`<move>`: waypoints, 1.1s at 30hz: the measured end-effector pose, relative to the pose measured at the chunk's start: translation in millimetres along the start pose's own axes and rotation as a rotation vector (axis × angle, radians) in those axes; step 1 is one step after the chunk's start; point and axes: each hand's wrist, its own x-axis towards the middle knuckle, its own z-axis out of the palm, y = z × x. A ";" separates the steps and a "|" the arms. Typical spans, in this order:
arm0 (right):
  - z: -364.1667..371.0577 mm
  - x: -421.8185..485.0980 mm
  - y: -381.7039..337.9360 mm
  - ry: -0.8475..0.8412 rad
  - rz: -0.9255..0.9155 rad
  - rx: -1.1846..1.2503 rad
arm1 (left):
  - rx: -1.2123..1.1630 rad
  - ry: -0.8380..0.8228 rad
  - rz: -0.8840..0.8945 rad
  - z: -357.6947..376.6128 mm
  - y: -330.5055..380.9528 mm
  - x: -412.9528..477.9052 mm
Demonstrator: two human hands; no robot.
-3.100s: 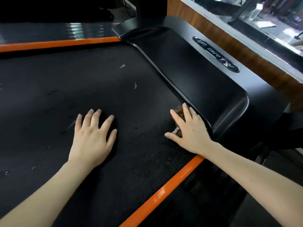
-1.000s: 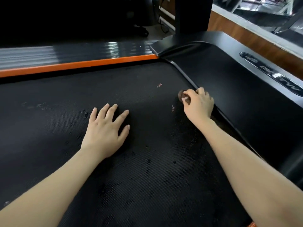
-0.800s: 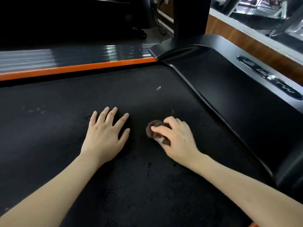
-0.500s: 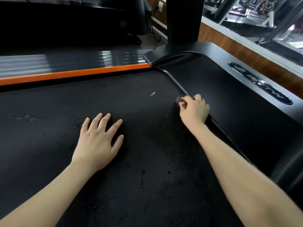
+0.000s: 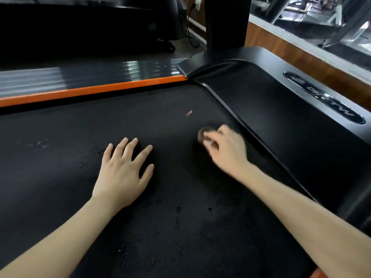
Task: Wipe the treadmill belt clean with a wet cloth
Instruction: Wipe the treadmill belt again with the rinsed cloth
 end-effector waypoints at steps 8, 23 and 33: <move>-7.3 6.0 32.8 0.059 -0.087 -0.136 | 0.002 -0.006 0.002 0.2 -0.7 -1.3; 32.5 95.2 35.6 0.080 0.374 -0.282 | 0.045 -0.028 0.072 -6.8 -25.9 58.9; 36.6 36.9 -37.1 0.004 -0.367 0.167 | 0.010 -0.017 0.072 6.5 -30.1 60.8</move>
